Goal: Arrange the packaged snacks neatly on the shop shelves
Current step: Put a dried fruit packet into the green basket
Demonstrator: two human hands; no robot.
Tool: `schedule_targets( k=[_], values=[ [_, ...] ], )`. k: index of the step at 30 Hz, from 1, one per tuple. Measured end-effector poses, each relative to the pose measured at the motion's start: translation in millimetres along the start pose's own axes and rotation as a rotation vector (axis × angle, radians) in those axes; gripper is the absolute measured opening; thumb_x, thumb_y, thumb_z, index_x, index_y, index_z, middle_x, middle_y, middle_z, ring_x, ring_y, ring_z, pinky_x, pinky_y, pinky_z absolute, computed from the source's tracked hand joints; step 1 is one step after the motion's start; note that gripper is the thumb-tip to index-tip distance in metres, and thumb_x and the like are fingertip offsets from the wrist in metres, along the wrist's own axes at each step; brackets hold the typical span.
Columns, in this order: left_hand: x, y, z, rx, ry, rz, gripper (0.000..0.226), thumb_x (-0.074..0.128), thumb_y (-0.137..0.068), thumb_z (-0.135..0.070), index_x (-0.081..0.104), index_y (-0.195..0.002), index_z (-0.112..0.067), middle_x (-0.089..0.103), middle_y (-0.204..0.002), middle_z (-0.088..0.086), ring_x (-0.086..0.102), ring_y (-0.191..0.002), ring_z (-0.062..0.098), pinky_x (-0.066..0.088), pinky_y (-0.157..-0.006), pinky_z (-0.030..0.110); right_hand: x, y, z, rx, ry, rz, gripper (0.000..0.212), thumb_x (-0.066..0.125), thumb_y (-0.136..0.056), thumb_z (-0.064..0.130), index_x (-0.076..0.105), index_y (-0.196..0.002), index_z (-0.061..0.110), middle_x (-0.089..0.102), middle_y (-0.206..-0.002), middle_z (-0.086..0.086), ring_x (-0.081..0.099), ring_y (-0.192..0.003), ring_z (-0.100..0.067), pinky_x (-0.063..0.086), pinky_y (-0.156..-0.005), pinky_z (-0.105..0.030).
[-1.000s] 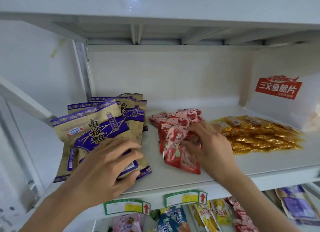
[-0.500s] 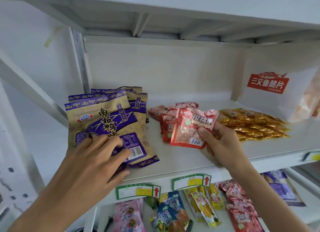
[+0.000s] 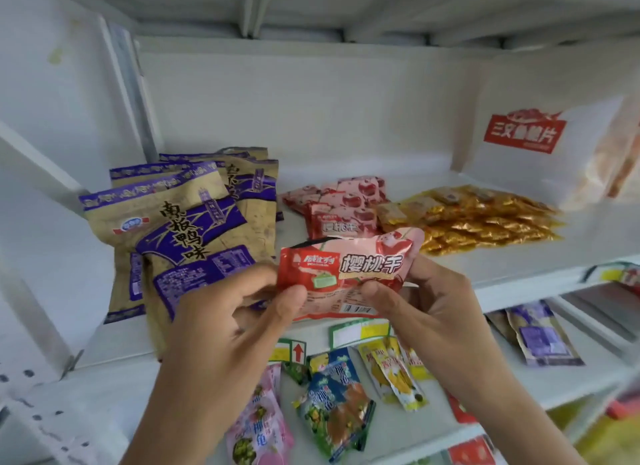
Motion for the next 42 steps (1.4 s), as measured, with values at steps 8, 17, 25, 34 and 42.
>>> schedule_targets(
  k=[8, 17, 25, 34, 42],
  values=[
    [36, 24, 8, 0.049, 0.240, 0.121, 0.016, 0.093, -0.067, -0.037, 0.077, -0.070, -0.034, 0.075, -0.073, -0.021, 0.074, -0.071, 0.000, 0.055, -0.062, 0.011, -4, 90, -19, -0.029, 0.181, -0.383, 0.020, 0.061, -0.101, 0.027, 0.068, -0.108, 0.009, 0.069, -0.086, -0.010, 0.061, -0.068, -0.015, 0.048, -0.060, -0.020],
    [75, 113, 4, 0.127, 0.518, 0.413, 0.031, 0.090, -0.076, -0.022, 0.077, -0.086, -0.048, 0.074, -0.082, -0.028, 0.071, -0.072, 0.001, 0.055, -0.063, 0.017, 39, 239, 14, 0.055, 0.455, -0.810, 0.024, 0.045, -0.108, 0.018, 0.061, -0.126, 0.019, 0.072, -0.112, 0.010, 0.070, -0.092, -0.015, 0.056, -0.059, -0.035],
    [182, 230, 46, -0.172, 0.481, 0.895, 0.012, 0.085, -0.081, -0.027, 0.077, -0.089, -0.023, 0.079, -0.080, -0.012, 0.076, -0.076, 0.007, 0.061, -0.072, 0.034, 29, 387, -33, 0.359, 0.540, -1.144, 0.009, 0.062, -0.104, 0.009, 0.070, -0.105, 0.013, 0.070, -0.089, -0.007, 0.056, -0.057, -0.013, 0.043, -0.046, -0.030],
    [264, 403, 130, -0.352, 0.161, 1.344, 0.007, 0.078, -0.092, -0.026, 0.076, -0.084, -0.026, 0.080, -0.080, -0.007, 0.078, -0.076, 0.015, 0.065, -0.079, 0.046, 54, 573, -148, 0.950, 0.093, -1.356, 0.013, 0.058, -0.103, 0.005, 0.067, -0.094, 0.007, 0.065, -0.070, -0.004, 0.046, -0.041, -0.005, 0.038, -0.040, -0.021],
    [323, 436, 177, -0.737, 0.110, 1.404, 0.011, 0.072, -0.098, -0.018, 0.074, -0.103, -0.009, 0.079, -0.096, 0.006, 0.076, -0.093, 0.025, 0.059, -0.070, 0.027, 17, 599, -212, 1.152, -0.129, -1.352, 0.013, 0.057, -0.105, 0.014, 0.067, -0.097, 0.010, 0.071, -0.077, -0.005, 0.059, -0.050, -0.008, 0.043, -0.045, -0.017]
  ],
)
Point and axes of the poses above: each hand's wrist, its own y-axis away from the middle knuckle, its own x-axis out of the palm, z = x × y, the point moved 4 cm from there along -y, towards the middle knuckle
